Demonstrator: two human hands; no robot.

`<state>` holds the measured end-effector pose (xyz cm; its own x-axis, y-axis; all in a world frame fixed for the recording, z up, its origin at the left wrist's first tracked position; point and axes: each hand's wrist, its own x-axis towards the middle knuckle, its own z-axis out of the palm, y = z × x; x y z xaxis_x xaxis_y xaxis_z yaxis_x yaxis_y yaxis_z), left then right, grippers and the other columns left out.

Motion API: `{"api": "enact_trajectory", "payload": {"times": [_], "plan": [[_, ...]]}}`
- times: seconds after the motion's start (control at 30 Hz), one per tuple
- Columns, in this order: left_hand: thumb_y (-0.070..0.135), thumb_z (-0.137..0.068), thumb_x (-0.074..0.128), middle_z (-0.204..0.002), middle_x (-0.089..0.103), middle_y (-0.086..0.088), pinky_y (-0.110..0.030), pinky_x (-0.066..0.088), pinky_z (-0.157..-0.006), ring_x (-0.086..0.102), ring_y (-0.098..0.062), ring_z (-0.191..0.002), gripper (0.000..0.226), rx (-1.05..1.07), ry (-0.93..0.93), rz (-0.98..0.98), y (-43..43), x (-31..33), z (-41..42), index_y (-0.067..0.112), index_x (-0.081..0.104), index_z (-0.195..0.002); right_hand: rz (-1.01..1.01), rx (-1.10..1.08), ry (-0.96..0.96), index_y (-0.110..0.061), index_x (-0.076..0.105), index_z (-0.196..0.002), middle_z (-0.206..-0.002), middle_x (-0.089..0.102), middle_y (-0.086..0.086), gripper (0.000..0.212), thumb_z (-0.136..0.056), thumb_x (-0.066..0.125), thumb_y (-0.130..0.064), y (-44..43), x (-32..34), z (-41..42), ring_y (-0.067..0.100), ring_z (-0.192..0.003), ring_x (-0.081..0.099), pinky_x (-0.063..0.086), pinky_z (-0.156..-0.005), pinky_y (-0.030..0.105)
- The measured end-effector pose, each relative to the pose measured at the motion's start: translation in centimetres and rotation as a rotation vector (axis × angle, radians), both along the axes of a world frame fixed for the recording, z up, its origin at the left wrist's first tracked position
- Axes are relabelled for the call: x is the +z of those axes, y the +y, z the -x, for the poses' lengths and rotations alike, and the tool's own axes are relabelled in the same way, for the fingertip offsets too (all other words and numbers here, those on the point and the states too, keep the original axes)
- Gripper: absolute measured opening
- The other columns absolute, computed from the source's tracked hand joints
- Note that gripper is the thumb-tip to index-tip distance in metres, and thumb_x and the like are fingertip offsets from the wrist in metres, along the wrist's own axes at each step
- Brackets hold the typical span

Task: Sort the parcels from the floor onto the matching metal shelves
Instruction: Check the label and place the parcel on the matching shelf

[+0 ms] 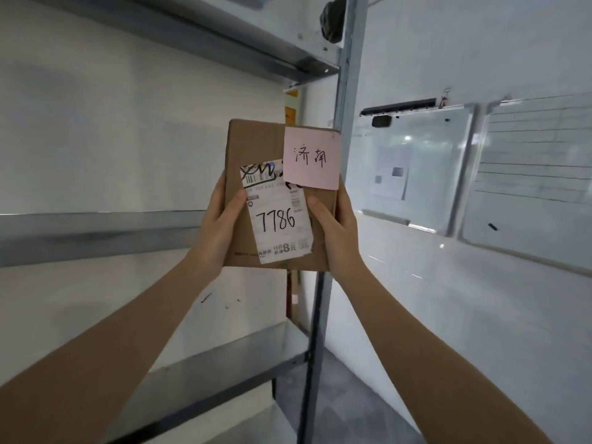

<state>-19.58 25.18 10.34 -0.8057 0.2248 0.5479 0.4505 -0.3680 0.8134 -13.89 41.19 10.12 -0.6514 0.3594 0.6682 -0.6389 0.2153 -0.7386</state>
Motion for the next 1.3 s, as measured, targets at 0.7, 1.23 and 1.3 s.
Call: {"api": "enact_trajectory", "payload": {"times": [0.7,1.23,1.3], "plan": [[0.028,-0.093,0.048,-0.115,0.063,0.009,-0.026,0.057,-0.071,0.066,-0.011,-0.094,0.047,0.801,-0.02,-0.055,-42.3,0.3,-9.8,0.04,0.035,-0.136,0.03,0.854,-0.002,-0.034,0.034,-0.143,-0.142,0.05,-0.003,0.072,-0.078,0.063,-0.034,-43.9,0.1,4.7,0.02,-0.124,0.053,0.049,-0.098,0.05],[0.026,-0.094,0.045,-0.109,0.062,0.005,-0.025,0.056,-0.07,0.065,-0.013,-0.092,0.043,1.148,-0.058,0.029,-74.0,-1.1,-24.7,0.042,0.031,-0.131,0.088,1.249,-0.02,-0.032,0.038,-0.142,-0.127,0.059,-0.008,0.059,-0.089,0.06,-0.018,-79.6,-1.3,-5.6,0.016,-0.115,0.06,0.056,-0.086,0.034],[0.028,-0.093,0.046,-0.113,0.062,0.001,-0.034,0.055,-0.08,0.064,-0.018,-0.097,0.049,1.162,-0.062,-0.011,-78.1,-1.5,-26.1,0.038,0.029,-0.138,0.034,1.269,-0.039,-0.031,0.037,-0.142,-0.132,0.058,-0.004,0.061,-0.087,0.061,-0.022,-83.8,-1.4,-7.1,0.018,-0.115,0.06,0.055,-0.09,0.041]]}}
